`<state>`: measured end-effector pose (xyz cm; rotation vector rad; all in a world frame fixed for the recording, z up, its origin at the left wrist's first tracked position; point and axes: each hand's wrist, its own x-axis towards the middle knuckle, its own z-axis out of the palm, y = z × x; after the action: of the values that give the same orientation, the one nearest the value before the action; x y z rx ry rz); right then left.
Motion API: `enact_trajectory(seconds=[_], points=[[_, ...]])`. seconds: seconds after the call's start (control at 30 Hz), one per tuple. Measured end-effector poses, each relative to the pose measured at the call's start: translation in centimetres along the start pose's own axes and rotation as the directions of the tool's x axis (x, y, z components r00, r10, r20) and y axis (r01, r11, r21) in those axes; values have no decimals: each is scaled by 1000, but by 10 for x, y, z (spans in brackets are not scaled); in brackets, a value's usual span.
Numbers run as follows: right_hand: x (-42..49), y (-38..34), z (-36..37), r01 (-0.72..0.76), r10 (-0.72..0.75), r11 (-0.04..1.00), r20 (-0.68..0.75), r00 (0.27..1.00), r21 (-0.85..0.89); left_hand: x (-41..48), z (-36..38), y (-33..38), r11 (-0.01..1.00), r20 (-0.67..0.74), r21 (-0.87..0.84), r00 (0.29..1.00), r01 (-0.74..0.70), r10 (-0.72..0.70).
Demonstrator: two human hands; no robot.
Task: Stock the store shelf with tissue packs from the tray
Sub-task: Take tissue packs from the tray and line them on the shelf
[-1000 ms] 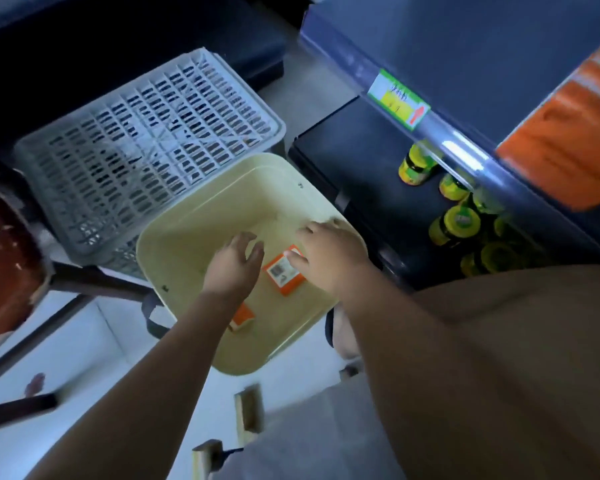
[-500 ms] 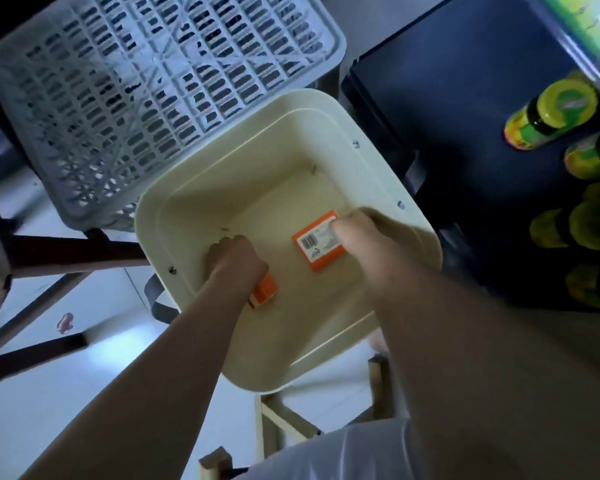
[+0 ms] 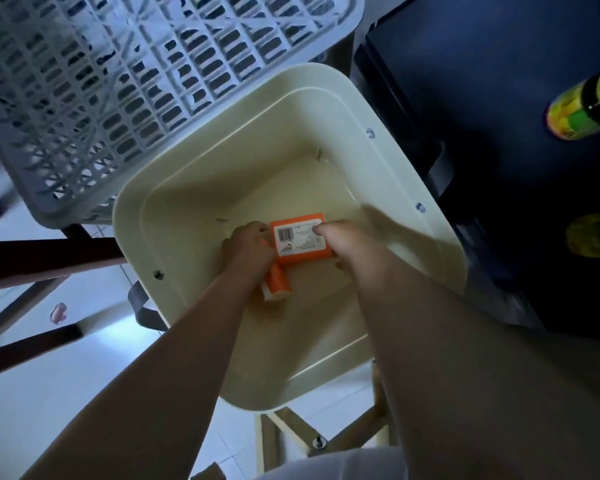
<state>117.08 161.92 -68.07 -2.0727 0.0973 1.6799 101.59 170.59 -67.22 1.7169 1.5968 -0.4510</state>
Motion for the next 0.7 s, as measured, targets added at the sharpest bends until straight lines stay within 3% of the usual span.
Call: enact_trajectory(seconds=[0.23,0.37,0.43,0.5,0.6,0.7], points=[[-5,-5,-3,46,-46,999,-53,998,-8,2,-5,2,974,91,-226,996,32,-12],[-17,-5,-9,171,-136,974,-217,967,147,-2,-18,3,938,-57,-326,988,115,-141],[-29,-8,-13,231,-181,953,-243,953,198,-3,-31,1,882,-94,-447,973,149,-211],[-46,-13,-18,258,-213,939,-204,955,229,-7,-43,0,776,-41,-612,975,150,-221],[-80,-21,-31,285,-260,910,-123,958,300,-20,-61,5,622,57,-769,985,148,-163],[-109,-32,-40,384,-366,860,-119,923,336,-33,-81,12,551,42,-831,997,75,-71]])
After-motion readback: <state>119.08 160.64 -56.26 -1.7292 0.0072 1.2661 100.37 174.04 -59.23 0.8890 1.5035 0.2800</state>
